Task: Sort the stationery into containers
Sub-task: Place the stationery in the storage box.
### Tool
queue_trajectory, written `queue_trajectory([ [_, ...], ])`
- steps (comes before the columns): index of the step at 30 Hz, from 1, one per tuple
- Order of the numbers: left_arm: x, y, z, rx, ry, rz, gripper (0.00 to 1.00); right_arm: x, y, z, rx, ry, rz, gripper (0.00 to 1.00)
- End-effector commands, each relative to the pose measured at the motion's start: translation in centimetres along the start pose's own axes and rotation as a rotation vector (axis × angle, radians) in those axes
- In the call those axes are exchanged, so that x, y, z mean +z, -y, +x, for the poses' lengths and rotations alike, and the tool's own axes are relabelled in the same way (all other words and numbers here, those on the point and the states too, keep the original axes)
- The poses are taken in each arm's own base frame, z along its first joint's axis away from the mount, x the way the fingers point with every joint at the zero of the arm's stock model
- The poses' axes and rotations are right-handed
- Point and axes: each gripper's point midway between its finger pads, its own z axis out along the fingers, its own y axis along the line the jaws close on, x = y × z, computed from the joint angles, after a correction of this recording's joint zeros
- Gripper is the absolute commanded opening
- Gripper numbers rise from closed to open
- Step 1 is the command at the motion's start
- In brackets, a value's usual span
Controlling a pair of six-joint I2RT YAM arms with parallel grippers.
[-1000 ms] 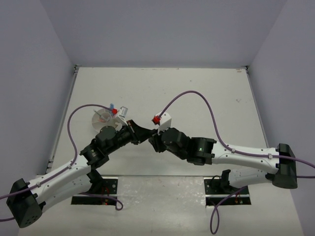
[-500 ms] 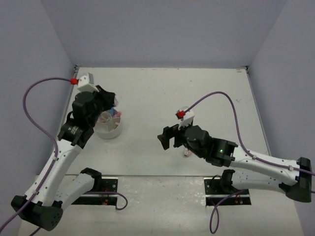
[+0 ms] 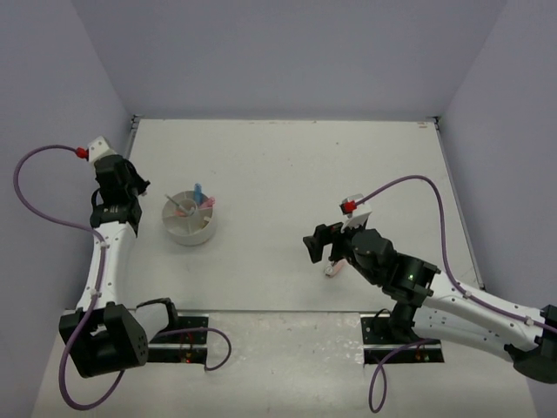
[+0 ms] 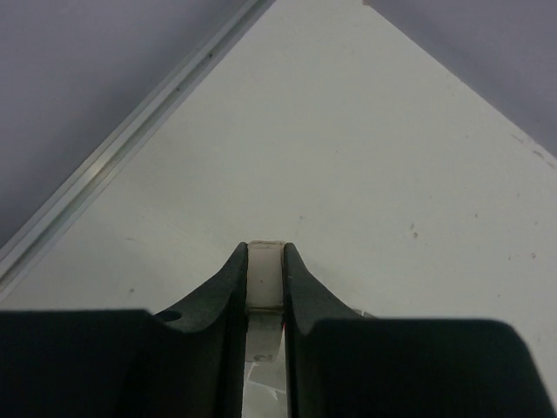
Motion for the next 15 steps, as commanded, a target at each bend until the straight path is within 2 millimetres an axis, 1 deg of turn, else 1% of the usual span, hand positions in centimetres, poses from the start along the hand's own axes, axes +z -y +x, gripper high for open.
queue_trajectory([
  [1, 0.0, 4.3, -3.9, 0.111, 0.203, 0.246, 0.0, 0.1, -0.2, -0.8, 0.006, 0.01, 0.007, 0.99],
  [3, 0.8, 4.9, -2.7, 0.143, 0.179, 0.295, 0.0, 0.0, 0.0, -0.8, 0.005, 0.01, 0.013, 0.99],
  [5, 1.4, 5.4, -1.0, 0.175, 0.141, 0.342, 0.0, -0.3, 0.1, -1.0, 0.009, 0.022, 0.008, 0.99],
  [6, 1.6, 5.3, -0.4, 0.181, 0.128, 0.347, 0.0, -0.5, 0.1, -1.1, 0.012, 0.027, 0.002, 0.99],
  [7, 1.7, 5.5, 0.8, 0.196, 0.109, 0.377, 0.0, -0.6, 0.0, -1.2, 0.015, 0.033, -0.003, 0.99],
  [8, 1.6, 5.9, 0.9, 0.205, 0.114, 0.406, 0.0, -0.7, 0.0, -1.3, 0.017, 0.036, -0.007, 0.99],
  [9, 1.5, 5.9, 1.5, 0.202, 0.118, 0.419, 0.0, -0.8, 0.0, -1.3, 0.019, 0.04, -0.013, 0.99],
  [10, 1.5, 5.7, 2.4, 0.196, 0.116, 0.429, 0.0, -0.9, -0.1, -1.4, 0.023, 0.045, -0.018, 0.99],
  [14, 1.0, 6.8, 3.1, 0.22, 0.115, 0.52, 0.0, -1.0, -0.3, -1.5, 0.026, 0.047, -0.036, 0.99],
  [15, 1.0, 6.8, 3.2, 0.223, 0.105, 0.52, 0.0, -1.1, -0.3, -1.4, 0.025, 0.046, -0.038, 0.99],
])
